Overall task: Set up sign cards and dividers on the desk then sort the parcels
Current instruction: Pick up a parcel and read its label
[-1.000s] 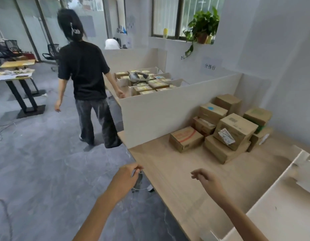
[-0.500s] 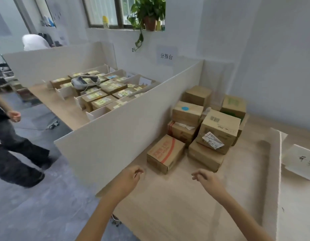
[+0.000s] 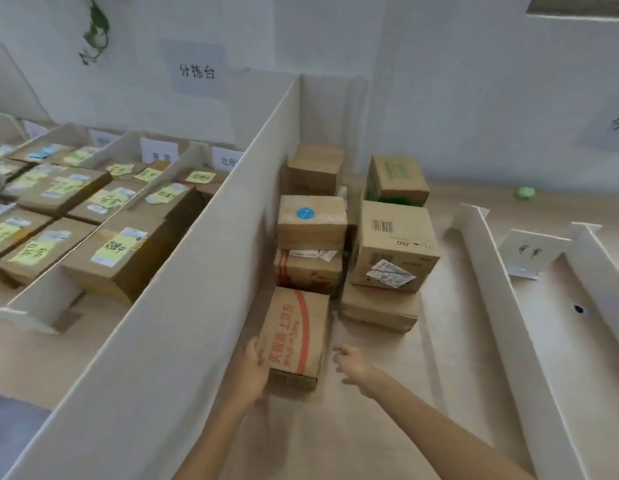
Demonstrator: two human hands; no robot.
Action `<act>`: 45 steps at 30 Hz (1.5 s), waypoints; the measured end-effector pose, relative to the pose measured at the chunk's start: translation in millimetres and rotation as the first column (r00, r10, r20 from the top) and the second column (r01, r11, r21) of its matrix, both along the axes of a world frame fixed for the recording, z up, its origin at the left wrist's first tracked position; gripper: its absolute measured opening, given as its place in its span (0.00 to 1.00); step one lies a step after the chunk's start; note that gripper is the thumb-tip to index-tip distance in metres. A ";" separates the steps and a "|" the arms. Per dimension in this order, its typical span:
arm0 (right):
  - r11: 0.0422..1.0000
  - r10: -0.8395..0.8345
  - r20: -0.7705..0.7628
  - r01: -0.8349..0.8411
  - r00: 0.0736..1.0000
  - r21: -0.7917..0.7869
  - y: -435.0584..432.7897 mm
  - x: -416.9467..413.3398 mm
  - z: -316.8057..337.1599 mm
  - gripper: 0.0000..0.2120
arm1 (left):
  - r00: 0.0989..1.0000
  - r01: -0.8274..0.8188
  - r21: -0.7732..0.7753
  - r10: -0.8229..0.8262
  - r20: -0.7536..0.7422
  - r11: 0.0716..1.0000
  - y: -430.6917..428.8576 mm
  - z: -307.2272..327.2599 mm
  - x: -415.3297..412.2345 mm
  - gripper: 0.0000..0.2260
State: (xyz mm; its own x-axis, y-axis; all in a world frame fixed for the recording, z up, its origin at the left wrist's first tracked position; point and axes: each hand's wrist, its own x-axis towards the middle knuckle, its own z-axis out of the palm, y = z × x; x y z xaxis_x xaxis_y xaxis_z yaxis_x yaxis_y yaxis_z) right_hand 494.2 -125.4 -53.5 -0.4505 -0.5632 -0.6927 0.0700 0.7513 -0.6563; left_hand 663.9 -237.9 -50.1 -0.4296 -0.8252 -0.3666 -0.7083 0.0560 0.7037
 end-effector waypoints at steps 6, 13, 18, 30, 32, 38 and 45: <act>0.984 -0.173 0.131 0.176 0.976 -0.014 -31.2 31.9 -40.2 0.15 | 0.999 0.007 0.167 -0.001 -0.038 0.986 -38.2 -44.2 -12.3 0.23; 0.846 -0.513 0.096 0.521 0.853 -0.112 10.1 46.1 -31.1 0.07 | 0.974 0.007 0.246 0.049 -0.222 0.969 -25.1 -34.0 0.7 0.08; 0.794 -0.500 0.200 0.538 0.843 -0.283 54.6 46.4 31.9 0.08 | 0.855 0.077 0.345 0.116 -0.505 0.935 -5.2 20.5 -3.5 0.08; 0.703 -0.387 -0.277 0.086 0.879 -0.706 227.8 92.3 204.8 0.32 | 0.522 0.663 0.142 -0.317 -0.792 0.735 199.6 191.0 -19.9 0.28; 0.623 -0.508 -0.185 0.210 0.841 -0.753 263.9 105.0 225.0 0.32 | 0.414 0.691 -0.134 -0.541 -0.732 0.710 242.2 209.7 -18.1 0.25; 0.320 -0.713 0.001 0.326 0.701 -0.890 383.1 120.9 241.0 0.33 | 0.304 0.455 -0.692 -0.829 -0.470 0.560 325.4 234.0 0.9 0.30; 0.220 -0.715 0.066 0.314 0.696 -0.924 454.5 146.8 225.5 0.25 | 0.306 0.725 -0.214 -0.584 -0.752 0.655 390.0 249.9 9.4 0.44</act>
State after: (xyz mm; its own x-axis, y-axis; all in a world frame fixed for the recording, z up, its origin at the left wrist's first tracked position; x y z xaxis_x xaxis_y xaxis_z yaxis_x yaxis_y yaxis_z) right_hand 641.0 329.1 172.0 -0.9377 -0.2611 0.2292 -0.1398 -0.3203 -0.9369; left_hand 673.3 152.1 199.8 -0.9560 -0.1132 0.2706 0.2582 0.1130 0.9595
